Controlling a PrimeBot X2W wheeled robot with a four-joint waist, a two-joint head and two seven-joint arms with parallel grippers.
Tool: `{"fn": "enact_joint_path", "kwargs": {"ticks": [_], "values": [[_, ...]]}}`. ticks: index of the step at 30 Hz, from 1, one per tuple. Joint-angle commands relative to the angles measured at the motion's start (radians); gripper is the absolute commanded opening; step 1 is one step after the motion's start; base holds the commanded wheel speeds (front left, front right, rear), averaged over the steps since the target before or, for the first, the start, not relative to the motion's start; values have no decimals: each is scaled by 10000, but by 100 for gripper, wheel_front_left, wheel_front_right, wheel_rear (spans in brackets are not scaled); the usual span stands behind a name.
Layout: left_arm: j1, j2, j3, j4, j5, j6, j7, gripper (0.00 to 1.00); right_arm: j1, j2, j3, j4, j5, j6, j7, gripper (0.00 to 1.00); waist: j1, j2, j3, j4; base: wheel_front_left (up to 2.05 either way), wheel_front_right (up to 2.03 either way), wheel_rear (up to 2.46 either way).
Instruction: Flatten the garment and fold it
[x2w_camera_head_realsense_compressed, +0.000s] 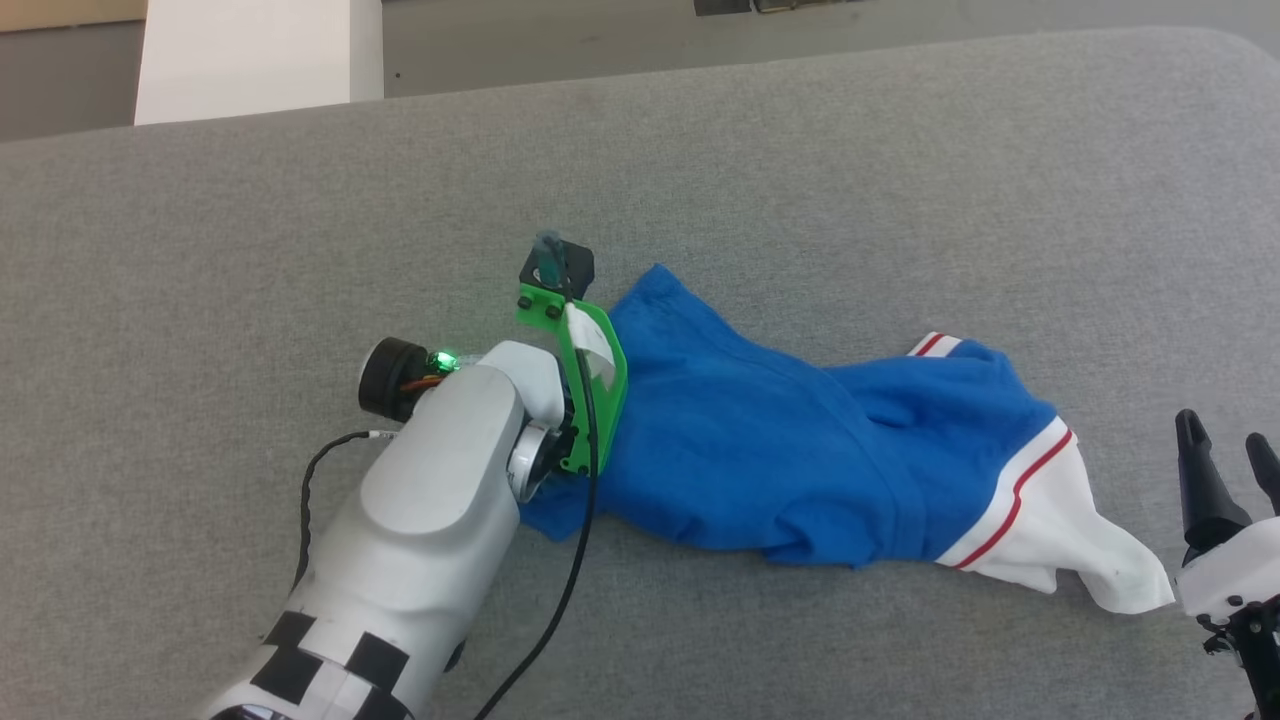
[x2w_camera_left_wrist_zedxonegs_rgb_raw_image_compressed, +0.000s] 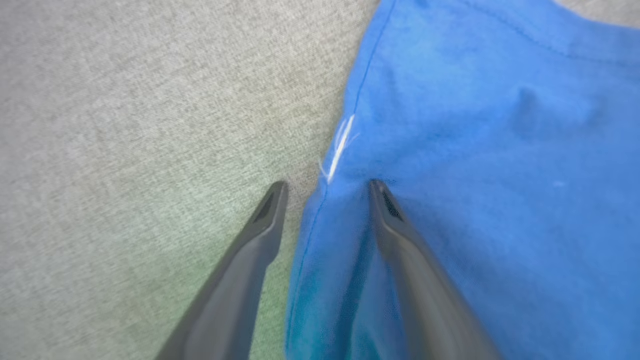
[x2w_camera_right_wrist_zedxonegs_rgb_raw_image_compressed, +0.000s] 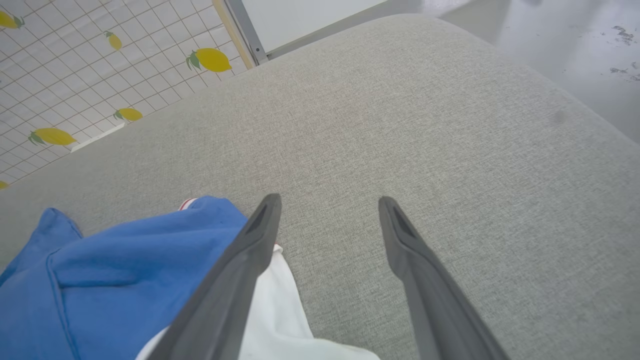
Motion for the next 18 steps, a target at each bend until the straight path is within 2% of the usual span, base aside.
{"fn": "enact_joint_path", "kwargs": {"ticks": [1,7,13,15,18], "values": [[399,21,-72,386,-183,-125,85,0,-145,6,39,56,3,-15,-96,100,0,0,-20,93,0,0,0],[240,-128,447,-93,-1336,-464,-783,0,-110,6,67,234,-84,-15,-123,100,0,0,-443,595,0,0,0],[54,-163,1009,-1473,-3292,-841,-1785,0,-17,6,26,392,-198,-15,-103,100,0,0,-1097,1135,0,0,0],[182,-164,999,-2141,-4160,-1038,-1781,0,83,7,-38,421,-227,-15,-70,100,0,0,-1306,1328,0,0,0],[643,-164,647,-3123,-5124,-1325,-991,0,251,7,-156,465,-295,-15,-42,100,0,0,-1583,1668,0,0,0]]}}
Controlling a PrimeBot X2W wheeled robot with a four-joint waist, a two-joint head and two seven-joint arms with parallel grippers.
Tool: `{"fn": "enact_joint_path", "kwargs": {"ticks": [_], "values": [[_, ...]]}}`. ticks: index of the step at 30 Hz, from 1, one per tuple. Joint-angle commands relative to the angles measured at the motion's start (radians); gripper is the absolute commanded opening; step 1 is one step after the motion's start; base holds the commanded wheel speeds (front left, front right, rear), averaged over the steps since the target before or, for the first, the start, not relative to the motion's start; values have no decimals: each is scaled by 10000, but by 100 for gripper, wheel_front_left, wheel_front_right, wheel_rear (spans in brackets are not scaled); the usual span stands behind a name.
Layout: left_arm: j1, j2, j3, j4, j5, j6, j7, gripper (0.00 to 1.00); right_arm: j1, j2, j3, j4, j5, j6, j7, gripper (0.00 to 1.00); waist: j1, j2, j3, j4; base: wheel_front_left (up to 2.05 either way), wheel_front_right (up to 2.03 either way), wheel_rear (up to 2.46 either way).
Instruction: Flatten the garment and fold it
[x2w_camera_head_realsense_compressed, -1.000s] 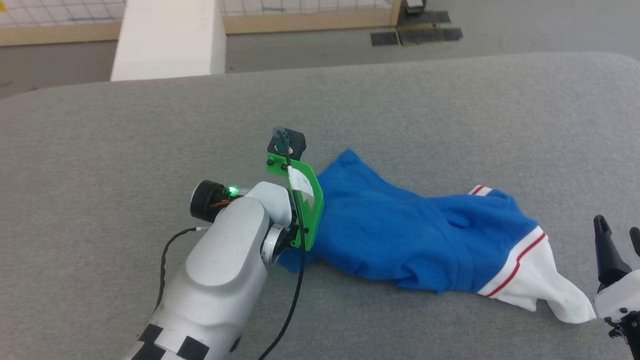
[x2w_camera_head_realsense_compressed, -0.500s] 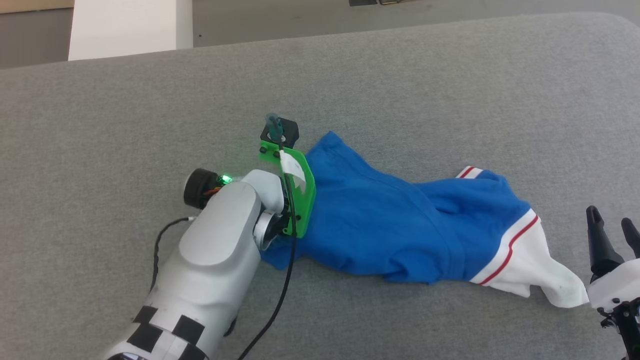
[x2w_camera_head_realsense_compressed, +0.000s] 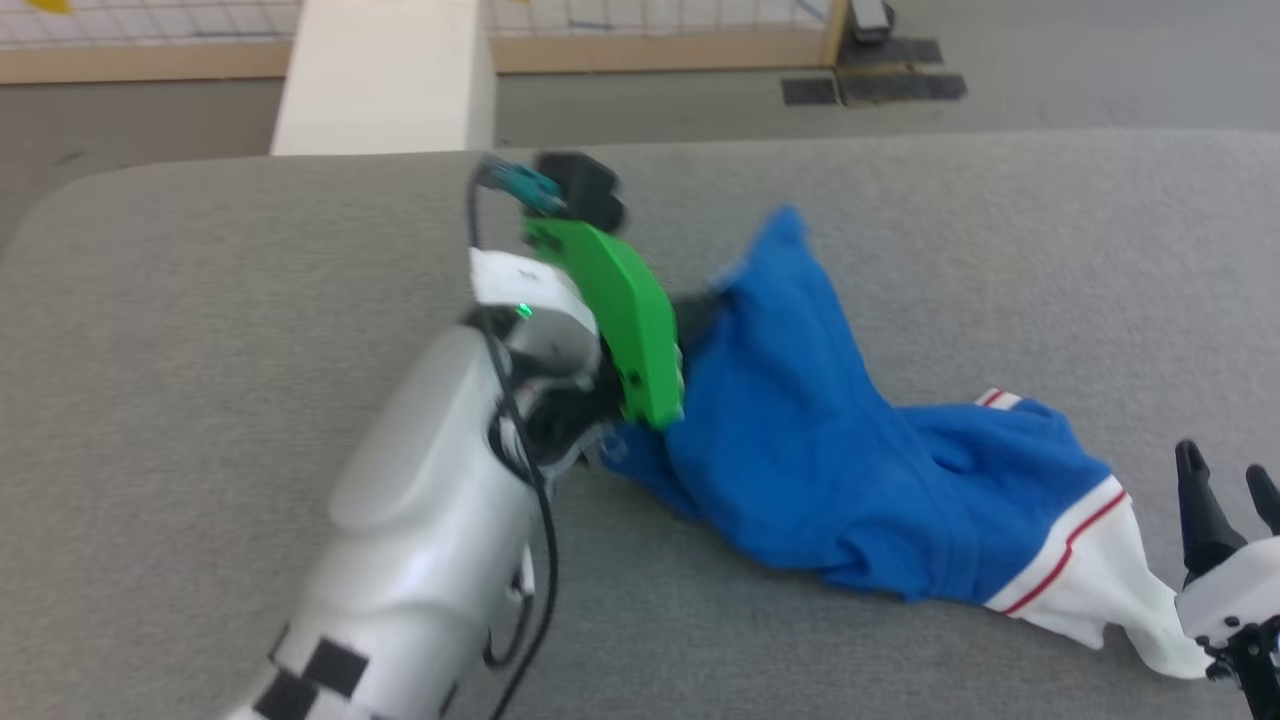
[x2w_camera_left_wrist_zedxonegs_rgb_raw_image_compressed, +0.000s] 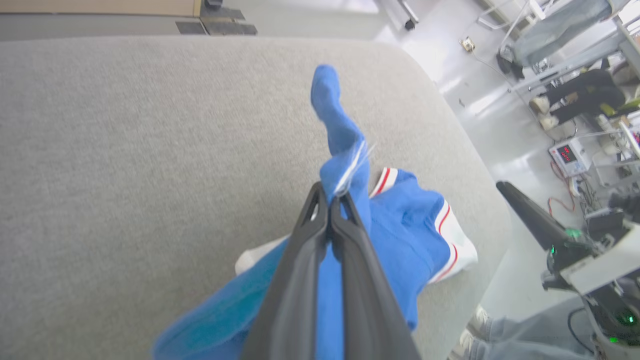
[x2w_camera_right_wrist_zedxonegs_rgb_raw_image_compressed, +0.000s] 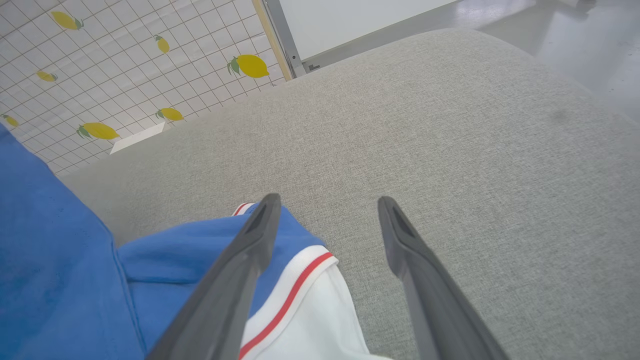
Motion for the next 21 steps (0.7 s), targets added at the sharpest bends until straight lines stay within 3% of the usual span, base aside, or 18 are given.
{"fn": "enact_joint_path", "kwargs": {"ticks": [1,5,11,17,21], "values": [[521,37,-222,-373,-328,-134,510,0,145,5,-27,24,-69,-15,36,100,0,-1,-547,599,0,0,0],[1786,558,-516,-1737,-1251,-110,1979,0,285,5,-72,68,-62,-15,73,100,0,-1,-756,936,0,0,0],[4068,1901,-1221,-3437,-1376,807,3651,0,359,5,-34,248,-51,-15,39,100,0,-1,-904,1198,0,0,0],[5422,2771,-1564,-3880,-868,1789,4058,0,392,5,5,375,-52,-15,-19,100,0,-1,-908,1325,0,0,0],[5687,3063,-1624,-3693,-554,2169,4069,0,430,5,45,394,-49,-15,-9,100,0,-1,-911,1323,0,0,0]]}}
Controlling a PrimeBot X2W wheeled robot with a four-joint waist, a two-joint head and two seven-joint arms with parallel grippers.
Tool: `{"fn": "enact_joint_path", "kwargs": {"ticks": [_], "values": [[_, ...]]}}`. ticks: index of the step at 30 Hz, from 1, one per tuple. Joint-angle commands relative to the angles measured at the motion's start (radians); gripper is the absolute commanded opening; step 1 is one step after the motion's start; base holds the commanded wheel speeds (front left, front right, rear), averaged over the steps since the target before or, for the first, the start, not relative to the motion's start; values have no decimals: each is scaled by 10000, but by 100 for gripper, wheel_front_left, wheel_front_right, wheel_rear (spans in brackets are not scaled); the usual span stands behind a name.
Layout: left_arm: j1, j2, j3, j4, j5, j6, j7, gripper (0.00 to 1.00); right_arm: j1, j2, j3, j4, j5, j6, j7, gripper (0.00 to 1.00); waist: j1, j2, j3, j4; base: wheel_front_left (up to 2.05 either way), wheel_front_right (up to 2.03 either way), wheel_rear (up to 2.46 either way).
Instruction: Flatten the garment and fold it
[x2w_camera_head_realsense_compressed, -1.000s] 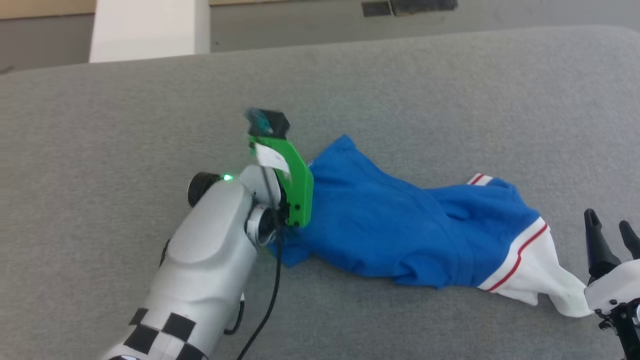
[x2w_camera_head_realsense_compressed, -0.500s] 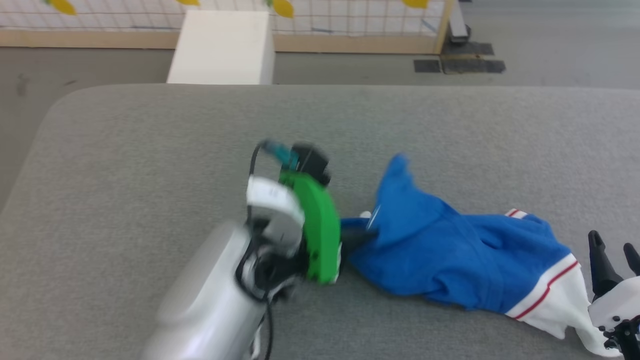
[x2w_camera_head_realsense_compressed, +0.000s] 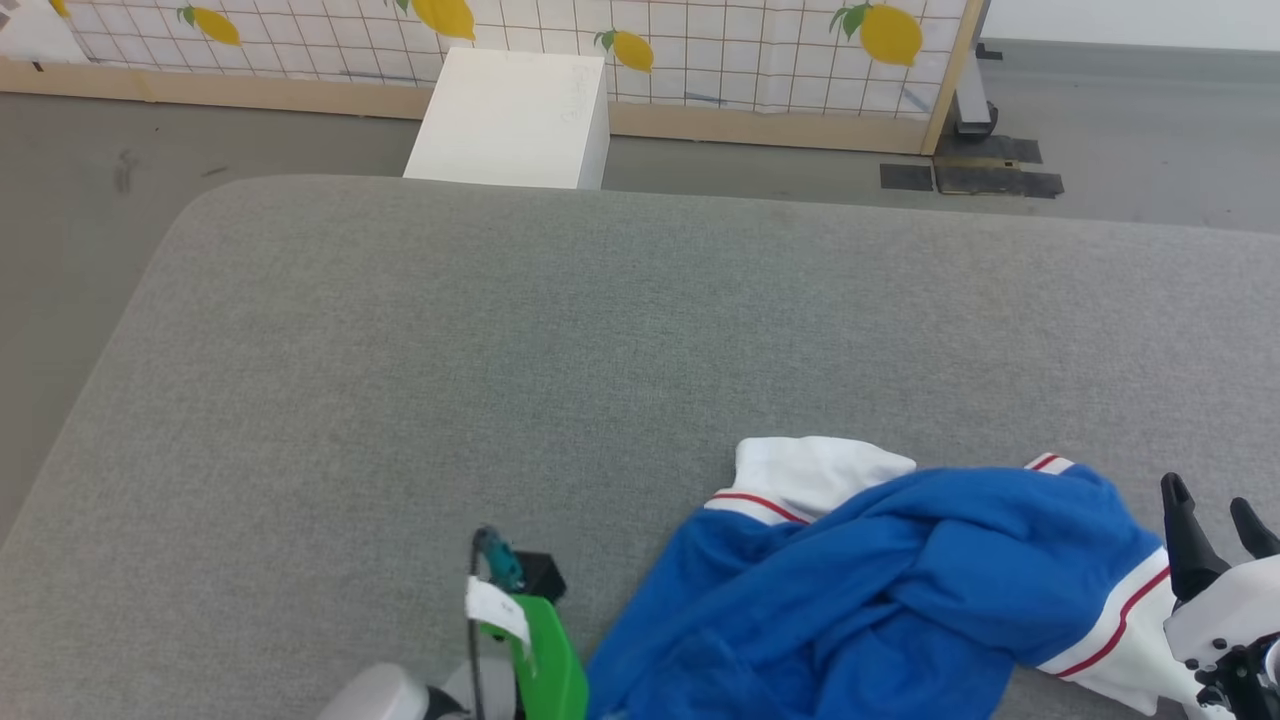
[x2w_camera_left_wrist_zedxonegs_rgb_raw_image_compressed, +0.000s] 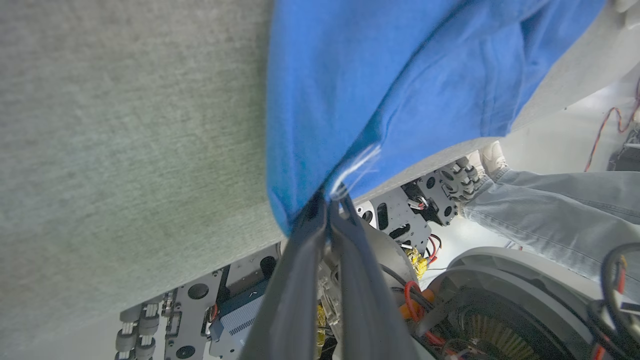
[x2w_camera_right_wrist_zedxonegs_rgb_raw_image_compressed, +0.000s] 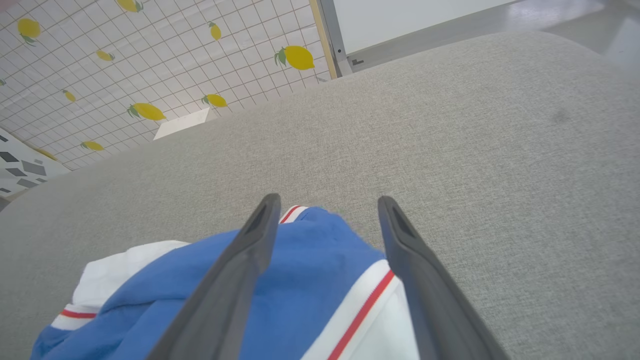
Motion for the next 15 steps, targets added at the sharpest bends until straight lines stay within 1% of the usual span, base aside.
{"fn": "enact_joint_path", "kwargs": {"ticks": [1,2,3,6,10,11,13,15], "values": [[152,19,161,-21,-15,93,-210,0,135,1,1,21,-8,-15,-77,100,0,0,-7,-13,0,0,0],[213,-116,383,-86,-200,132,-440,49,129,1,-7,27,-15,-15,-77,100,0,0,-12,-19,0,0,0],[231,-180,535,-154,-312,150,-578,100,127,1,-15,31,-21,-15,-80,100,0,0,-22,-23,0,0,0],[245,-659,1350,-625,-1104,73,-1212,100,162,1,-82,29,-61,-15,-81,100,0,0,-67,0,0,0,0],[110,-1224,2613,-1276,-2055,-352,-2348,100,236,1,-121,-19,-90,-15,-32,100,0,0,-145,12,0,0,0],[44,-1230,2853,-1376,-2034,-475,-2676,100,232,1,-112,-26,-103,-15,-16,100,0,0,-154,4,0,0,0],[-114,-1292,3428,-1537,-1757,-851,-3779,100,185,1,-37,-37,-158,-15,40,100,0,0,-164,-17,0,0,0],[-275,-1145,3825,-1546,-953,-1283,-5055,100,104,1,88,-97,-272,-15,174,100,0,0,-126,-39,0,0,0]]}}
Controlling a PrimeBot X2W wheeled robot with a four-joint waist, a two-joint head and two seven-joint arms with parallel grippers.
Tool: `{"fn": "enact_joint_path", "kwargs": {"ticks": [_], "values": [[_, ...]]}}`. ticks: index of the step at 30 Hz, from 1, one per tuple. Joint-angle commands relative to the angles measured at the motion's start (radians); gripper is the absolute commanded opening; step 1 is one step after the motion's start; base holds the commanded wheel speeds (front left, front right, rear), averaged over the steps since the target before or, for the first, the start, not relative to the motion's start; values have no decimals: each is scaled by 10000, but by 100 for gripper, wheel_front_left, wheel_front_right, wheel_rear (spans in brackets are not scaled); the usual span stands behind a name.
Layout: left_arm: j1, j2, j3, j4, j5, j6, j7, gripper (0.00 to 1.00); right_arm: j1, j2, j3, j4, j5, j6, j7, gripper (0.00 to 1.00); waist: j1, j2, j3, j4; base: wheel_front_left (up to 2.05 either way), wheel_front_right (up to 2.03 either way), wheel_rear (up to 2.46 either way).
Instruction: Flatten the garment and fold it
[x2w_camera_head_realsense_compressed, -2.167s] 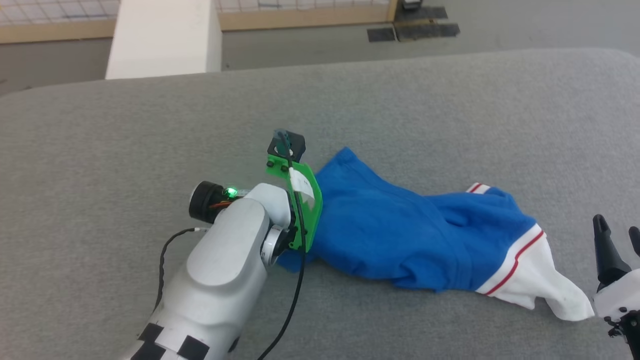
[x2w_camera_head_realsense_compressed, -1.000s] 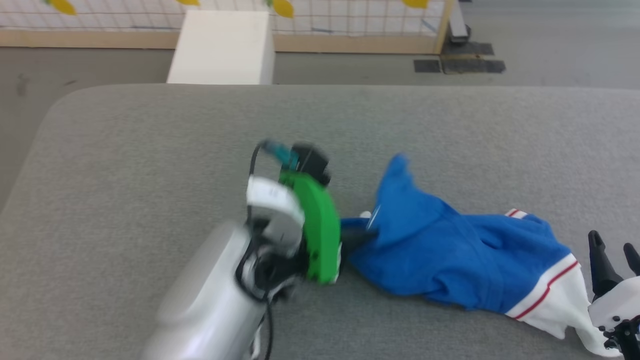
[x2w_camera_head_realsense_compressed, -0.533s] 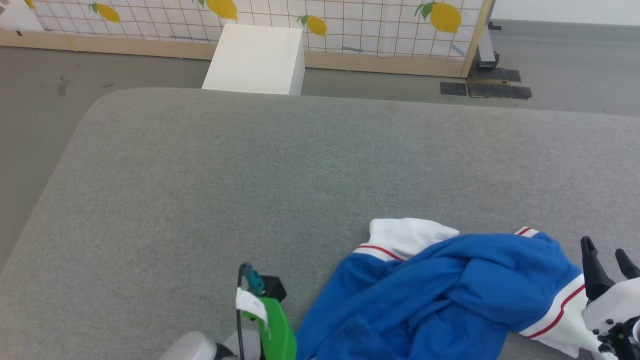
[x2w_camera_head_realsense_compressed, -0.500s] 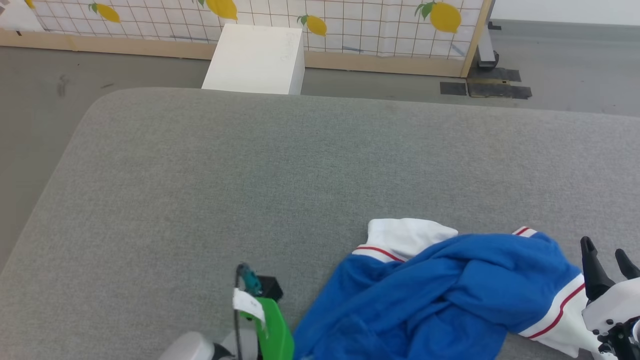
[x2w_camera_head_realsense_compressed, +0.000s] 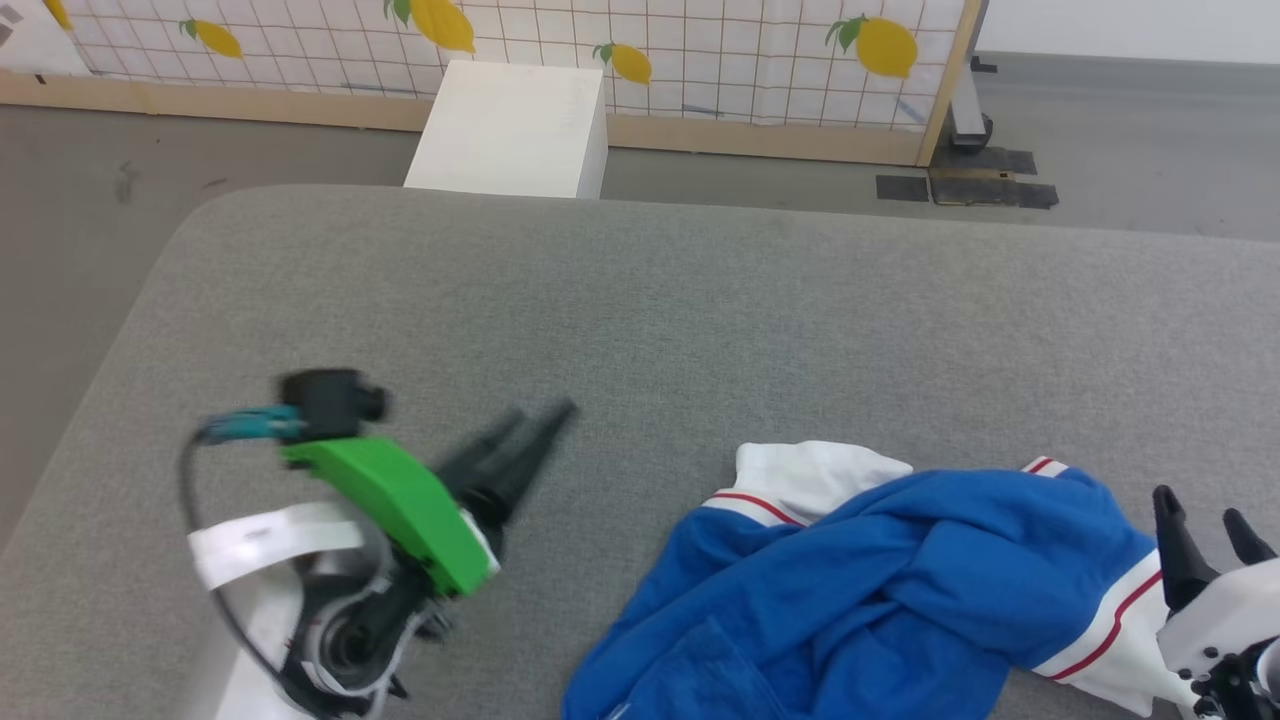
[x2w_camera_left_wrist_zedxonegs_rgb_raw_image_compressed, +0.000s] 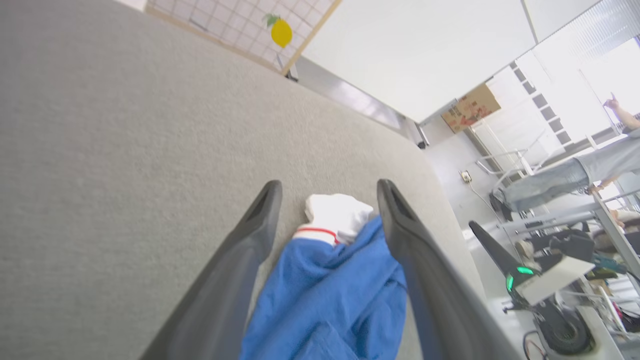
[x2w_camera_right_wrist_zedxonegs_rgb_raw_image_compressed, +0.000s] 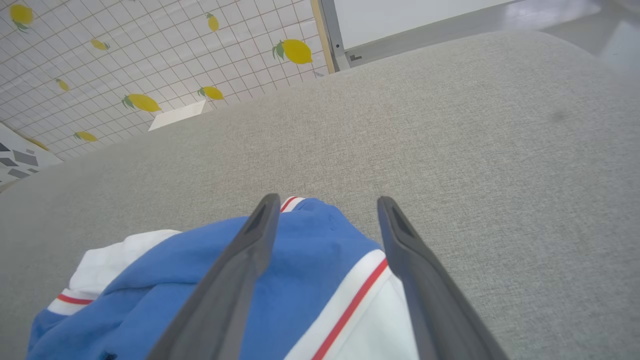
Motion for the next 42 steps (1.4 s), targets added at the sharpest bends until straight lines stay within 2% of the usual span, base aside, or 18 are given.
{"fn": "enact_joint_path", "kwargs": {"ticks": [1,4,8,12,16,20,26,30,31,32,33,37,42], "values": [[-206,75,221,97,568,-238,-798,100,-123,3,106,-90,-134,-15,150,100,0,-1,41,-32,0,0,0],[-276,249,421,354,2161,-528,-2852,100,-401,3,312,-209,-476,-15,670,100,0,-1,177,-64,0,0,0],[-239,274,352,758,4179,-511,-5474,100,-1027,-194,587,-254,-1210,-15,1670,100,0,-1,429,-28,0,0,0],[-100,154,118,1313,5302,-317,-6988,100,-1758,-920,1123,79,-1690,-15,2953,100,0,-1,789,65,0,0,0],[-57,63,-101,1694,5912,-113,-7347,100,-2366,-1881,1958,575,-2026,-15,4355,100,0,-1,1216,232,0,0,0],[-107,-15,-152,1915,6167,58,-7459,100,-2835,-2719,2844,945,-1944,-15,5236,100,0,-1,1637,369,0,0,0],[-216,-109,-169,1977,6442,195,-7575,100,-2893,-3385,4154,1395,-1320,-15,6174,100,0,-1,2065,495,0,0,0],[-231,-198,-222,2073,6480,198,-7599,100,-2787,-3570,4541,1527,-979,-15,6532,100,0,-1,2143,501,0,0,0],[-239,-213,-225,2100,6483,195,-7605,100,-2806,-3609,4565,1539,-901,-15,6604,42,0,-1,2150,493,0,0,0],[-249,-230,-227,2117,6484,190,-7609,100,-2846,-3650,4586,1518,-845,-15,6620,5,0,-1,2147,487,0,0,0],[-261,-252,-230,2137,6480,181,-7614,100,-2923,-3713,4559,1486,-775,-15,6592,0,0,-1,2138,479,0,0,0],[-302,-309,-219,2153,6466,149,-7627,100,-3448,-3794,3870,1467,-768,-15,6209,0,0,-1,2068,456,0,0,0],[-401,-354,-273,2156,6457,83,-7634,100,-4444,-3734,2459,1616,-1432,-15,5278,0,0,-1,2106,550,0,0,0]]}}
